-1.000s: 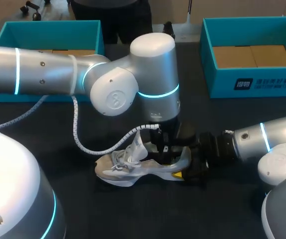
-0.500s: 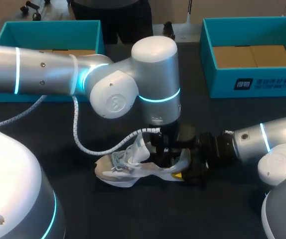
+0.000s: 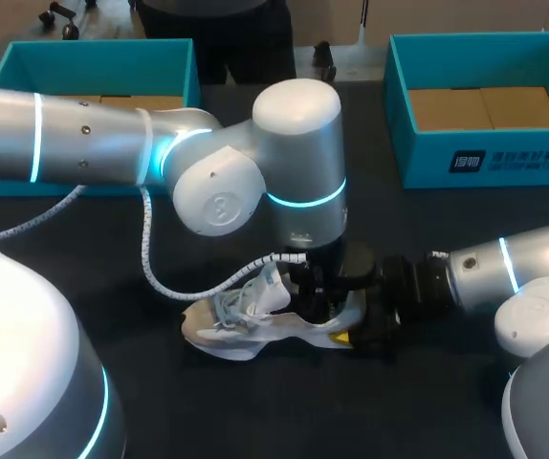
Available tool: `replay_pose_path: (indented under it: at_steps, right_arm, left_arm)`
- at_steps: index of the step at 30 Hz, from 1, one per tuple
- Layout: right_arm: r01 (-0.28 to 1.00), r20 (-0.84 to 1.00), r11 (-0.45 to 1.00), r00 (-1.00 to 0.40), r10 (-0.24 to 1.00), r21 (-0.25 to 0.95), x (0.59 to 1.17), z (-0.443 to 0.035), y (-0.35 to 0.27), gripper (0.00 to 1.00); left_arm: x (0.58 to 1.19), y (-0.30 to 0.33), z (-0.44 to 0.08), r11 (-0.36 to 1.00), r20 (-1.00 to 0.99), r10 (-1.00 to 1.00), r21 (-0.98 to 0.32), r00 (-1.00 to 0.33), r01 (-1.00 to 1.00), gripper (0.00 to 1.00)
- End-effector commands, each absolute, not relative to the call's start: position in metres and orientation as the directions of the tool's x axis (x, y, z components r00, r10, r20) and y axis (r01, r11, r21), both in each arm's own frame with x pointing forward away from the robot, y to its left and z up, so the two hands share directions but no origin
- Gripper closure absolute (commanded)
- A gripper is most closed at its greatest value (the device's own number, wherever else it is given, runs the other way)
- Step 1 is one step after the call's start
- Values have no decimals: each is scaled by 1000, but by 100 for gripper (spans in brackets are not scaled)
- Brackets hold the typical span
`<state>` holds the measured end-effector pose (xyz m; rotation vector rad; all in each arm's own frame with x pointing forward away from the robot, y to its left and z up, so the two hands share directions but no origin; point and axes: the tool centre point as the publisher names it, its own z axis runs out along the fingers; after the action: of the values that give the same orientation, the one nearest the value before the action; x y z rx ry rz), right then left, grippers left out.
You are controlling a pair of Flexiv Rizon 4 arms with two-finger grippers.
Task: Take the shoe out of the shoebox, open the shoe tongue, remove and reinsert the insole, then place the shoe into the shoebox
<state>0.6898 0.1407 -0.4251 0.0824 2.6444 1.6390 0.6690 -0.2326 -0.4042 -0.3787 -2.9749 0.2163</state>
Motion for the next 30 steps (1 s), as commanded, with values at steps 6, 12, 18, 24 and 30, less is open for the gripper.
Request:
replay_pose_path:
  at_steps: [6, 12, 18, 24, 30]
  right_arm:
    - [31, 4, 445, -998, 63, 895, 692, -427, 143, 100]
    - [31, 4, 445, -998, 63, 895, 692, -427, 143, 100]
    - [31, 4, 445, -998, 63, 895, 692, -427, 143, 100]
    - [31, 4, 445, -998, 63, 895, 692, -427, 143, 100]
    - [31, 4, 445, -998, 63, 895, 692, -427, 143, 100]
  left_arm:
    - [661, -235, -432, 949, 46, 279, -163, -959, 269, 69]
    - [669, -236, -447, 953, 34, 276, -143, -961, 268, 100]
    - [678, -233, -454, 957, 28, 263, -138, -964, 257, 100]
    - [683, -222, -448, 960, 30, 233, -164, -972, 225, 100]
    - [683, -209, -427, 958, 25, 224, -191, -974, 215, 100]
